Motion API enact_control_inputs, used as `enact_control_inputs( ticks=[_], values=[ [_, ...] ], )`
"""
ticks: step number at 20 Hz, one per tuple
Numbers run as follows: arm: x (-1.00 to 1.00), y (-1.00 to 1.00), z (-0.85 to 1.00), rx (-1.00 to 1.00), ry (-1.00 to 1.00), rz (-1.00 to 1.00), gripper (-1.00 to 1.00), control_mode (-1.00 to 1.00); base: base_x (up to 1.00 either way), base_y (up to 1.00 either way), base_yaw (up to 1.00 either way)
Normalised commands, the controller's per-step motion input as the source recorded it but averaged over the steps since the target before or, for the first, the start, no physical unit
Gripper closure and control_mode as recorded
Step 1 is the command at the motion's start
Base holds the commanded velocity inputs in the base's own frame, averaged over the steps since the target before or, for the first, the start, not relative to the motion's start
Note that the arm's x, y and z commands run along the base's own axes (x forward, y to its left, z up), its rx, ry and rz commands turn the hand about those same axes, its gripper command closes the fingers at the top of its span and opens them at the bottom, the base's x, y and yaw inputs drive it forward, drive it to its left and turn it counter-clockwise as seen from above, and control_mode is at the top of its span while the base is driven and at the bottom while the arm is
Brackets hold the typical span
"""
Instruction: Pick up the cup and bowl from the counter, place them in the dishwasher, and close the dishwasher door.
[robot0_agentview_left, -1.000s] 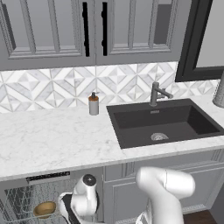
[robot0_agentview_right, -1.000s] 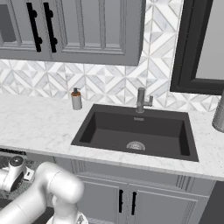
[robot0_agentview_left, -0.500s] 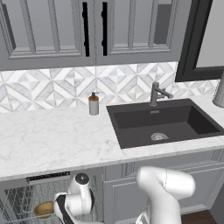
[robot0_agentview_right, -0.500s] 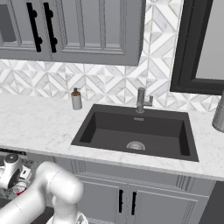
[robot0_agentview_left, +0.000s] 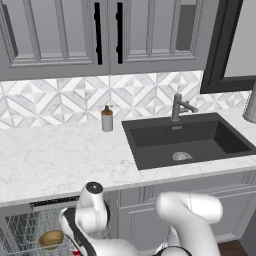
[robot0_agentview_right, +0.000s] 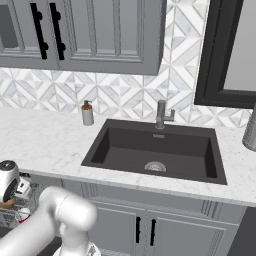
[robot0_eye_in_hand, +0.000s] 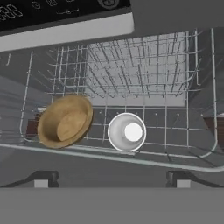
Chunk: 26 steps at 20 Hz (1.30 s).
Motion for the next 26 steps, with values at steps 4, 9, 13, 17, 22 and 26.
enact_control_inputs(
  ticks=[4, 9, 13, 17, 22, 26],
  values=[
    [-0.48, -0.01, 0.33, 0.13, -0.06, 0.0, -1.0, -1.0, 0.0, 0.0, 0.0],
    [-0.29, 0.0, 0.17, 0.07, -0.12, 0.0, -1.0, -1.0, 0.0, 0.0, 0.0],
    [-0.33, 0.0, 0.18, 0.05, -0.14, 0.0, -1.0, -1.0, 0.0, 0.0, 0.0],
    [-0.32, 0.01, 0.23, 0.05, -0.1, 0.0, -1.0, -1.0, 0.0, 0.0, 0.0],
    [-0.4, 0.13, 0.19, 0.02, -0.09, 0.0, -1.0, -1.0, 0.0, 0.0, 0.0],
    [-0.51, 0.13, 0.06, 0.01, -0.06, 0.0, -1.0, -1.0, 0.0, 0.0, 0.0]
  ],
)
